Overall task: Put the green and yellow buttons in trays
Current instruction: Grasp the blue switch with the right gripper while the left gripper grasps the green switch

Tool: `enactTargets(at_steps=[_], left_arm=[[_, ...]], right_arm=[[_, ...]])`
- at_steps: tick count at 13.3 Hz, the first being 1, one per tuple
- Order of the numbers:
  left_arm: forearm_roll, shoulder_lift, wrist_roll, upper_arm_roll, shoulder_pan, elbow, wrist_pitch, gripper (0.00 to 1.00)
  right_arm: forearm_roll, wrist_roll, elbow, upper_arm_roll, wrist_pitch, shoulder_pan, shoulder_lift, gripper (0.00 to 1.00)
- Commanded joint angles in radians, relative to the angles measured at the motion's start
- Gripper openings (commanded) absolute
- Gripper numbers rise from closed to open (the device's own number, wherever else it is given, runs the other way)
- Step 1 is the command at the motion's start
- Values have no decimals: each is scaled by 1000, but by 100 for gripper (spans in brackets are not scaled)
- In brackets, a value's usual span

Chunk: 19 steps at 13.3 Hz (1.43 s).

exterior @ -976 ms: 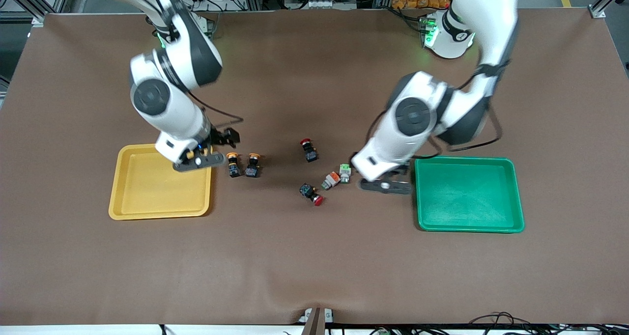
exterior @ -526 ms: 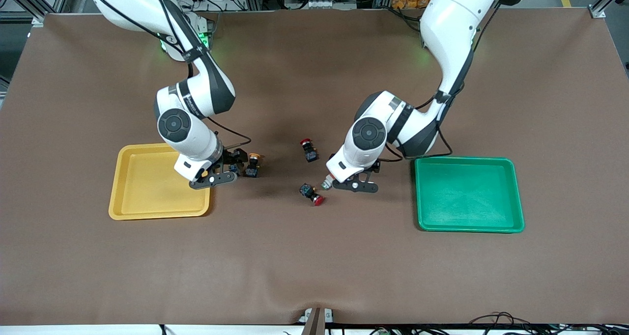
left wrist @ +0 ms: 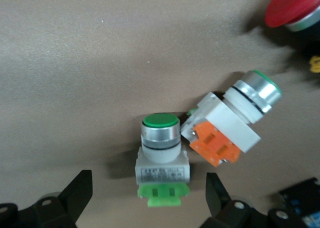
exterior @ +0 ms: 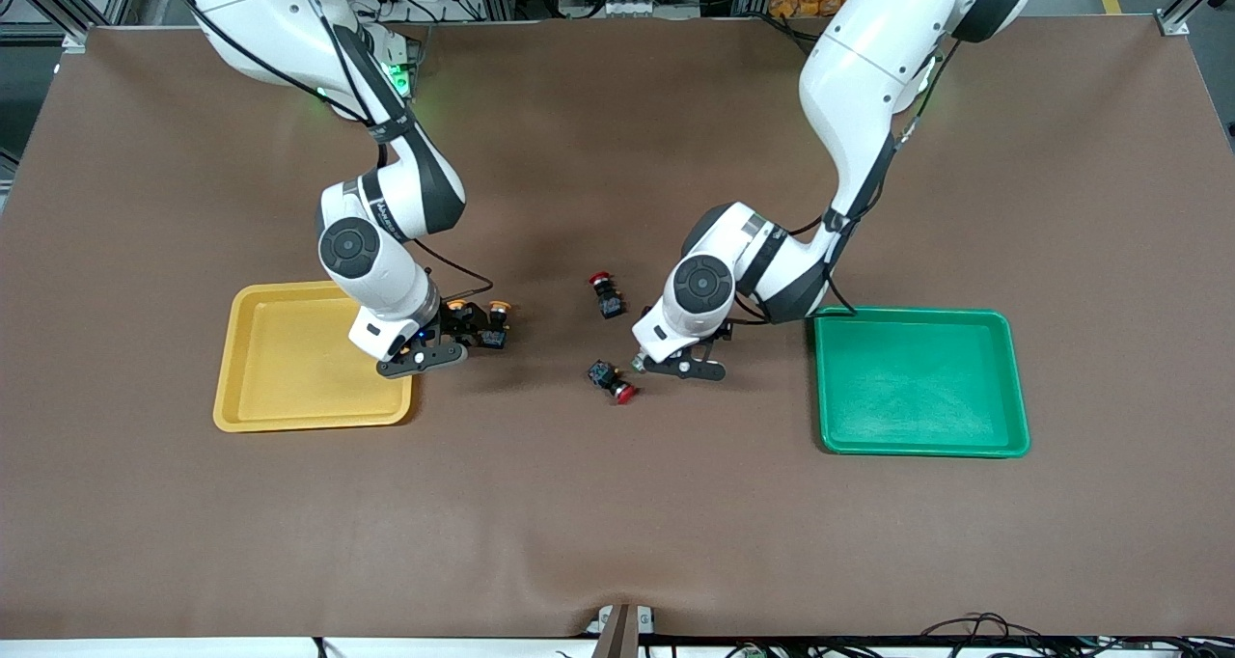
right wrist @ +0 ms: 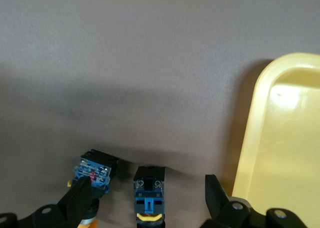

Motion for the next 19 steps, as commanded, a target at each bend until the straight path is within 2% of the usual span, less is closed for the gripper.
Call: enactTargets(at_steps=[1,2,3,4,5,6,9,10,11,12,13,15,16,17,19], left_arm=[[15,4,-28,8,-8,12,12,100],[15,4,-29,8,-8,12,13,100],[16,4,-29,10,-8,12,13,85],[24,5,-29,10,-8,12,13,51],[70,4,-28,10,-8,12,13,6],[116,5,-28,8,-8,12,13,0],[127,2,-32,7,-8,12,13,0],[125,-4,-37,7,-8,12,12,0],[127,-10,-54,7,-7,14,9,0],[127,-18,-61,7,-5,17,7,0],[125,-39,-63,7,2,17,6,0],[119,-113,-75,13,12,17,-17,0],[119,-157,-86,18,18,20,-55,0],[119,-195,-88,21,33,32,-92,0],[119,-251,-88,21,71,79,-193,0]], right_arm=[[5,-16,-55,0,20,5,-28,100],[0,-25,-66,0,24,5,-29,100],[0,-25,-94,0,65,7,-27,100],[-1,-27,-124,0,111,13,-27,100],[-1,-27,-134,0,127,17,-26,100],[-1,-27,-134,0,128,19,-24,100],[-1,-27,-138,0,127,22,-25,100],[-1,-30,-143,0,127,24,-27,94],[-1,-30,-142,0,127,34,-27,40],[-1,-30,-142,-1,127,37,-27,12],[-3,-30,-142,-3,127,37,-27,8],[-7,-30,-142,-4,133,37,-24,13],[-20,-30,-142,-4,150,36,-19,11],[-26,-30,-143,-4,167,34,-16,0],[-31,-30,-145,-4,175,33,-15,0]])
